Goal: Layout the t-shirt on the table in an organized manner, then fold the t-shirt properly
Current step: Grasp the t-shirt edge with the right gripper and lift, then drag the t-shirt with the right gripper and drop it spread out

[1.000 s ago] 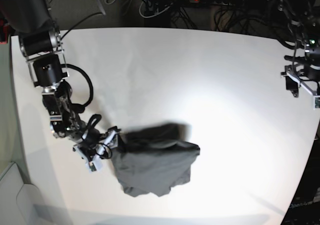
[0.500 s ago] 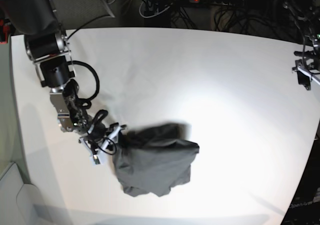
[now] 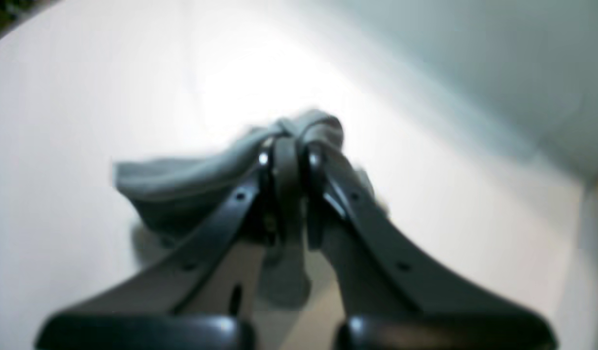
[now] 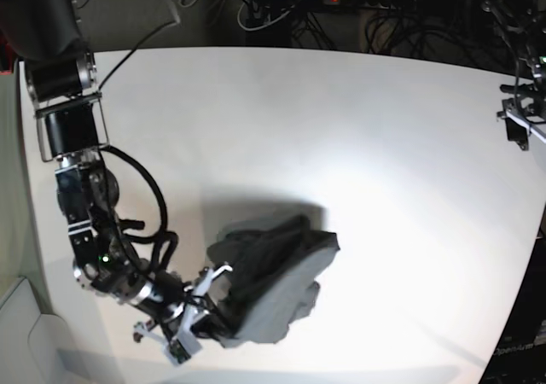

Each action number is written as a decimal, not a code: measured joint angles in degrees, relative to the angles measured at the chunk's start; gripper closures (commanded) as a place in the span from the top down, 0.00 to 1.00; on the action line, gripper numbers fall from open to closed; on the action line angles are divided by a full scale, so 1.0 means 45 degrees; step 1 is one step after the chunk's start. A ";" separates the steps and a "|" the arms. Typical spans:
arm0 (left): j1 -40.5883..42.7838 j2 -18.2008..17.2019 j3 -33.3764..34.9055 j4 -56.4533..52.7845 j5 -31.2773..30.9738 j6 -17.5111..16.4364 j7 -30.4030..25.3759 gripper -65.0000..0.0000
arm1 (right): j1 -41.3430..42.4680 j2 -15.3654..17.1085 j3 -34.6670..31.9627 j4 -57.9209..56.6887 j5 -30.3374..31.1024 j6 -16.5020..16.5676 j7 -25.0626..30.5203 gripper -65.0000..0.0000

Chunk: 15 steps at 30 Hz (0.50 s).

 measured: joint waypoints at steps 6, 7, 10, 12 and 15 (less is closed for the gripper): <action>0.0330 -0.0015 -0.0039 0.0073 0.0029 0.0005 0.0083 0.81 | 0.0962 -0.0087 0.0743 0.3808 0.0058 0.0019 -0.1744 0.00; 0.0325 -0.0034 -0.0029 0.0097 0.0024 0.0000 -0.0010 0.81 | 0.1263 -0.0151 0.0797 0.4002 0.0092 0.0015 -0.1894 0.00; 0.0529 -0.0005 0.0015 0.0126 -0.0053 0.0010 -0.0024 0.81 | 0.2035 -0.0321 0.1098 0.4439 0.0058 0.0024 -0.2249 0.00; 0.0792 0.0005 0.0019 0.0126 -0.0049 -0.0039 -0.0058 0.81 | 0.2356 -0.0316 0.1389 0.4619 0.0107 0.0029 -0.2283 0.00; 0.0869 0.0000 -0.0053 0.0126 0.0126 0.0010 -0.0345 0.81 | 0.2953 -0.0306 0.1545 0.4629 0.0107 0.0034 -0.2361 0.00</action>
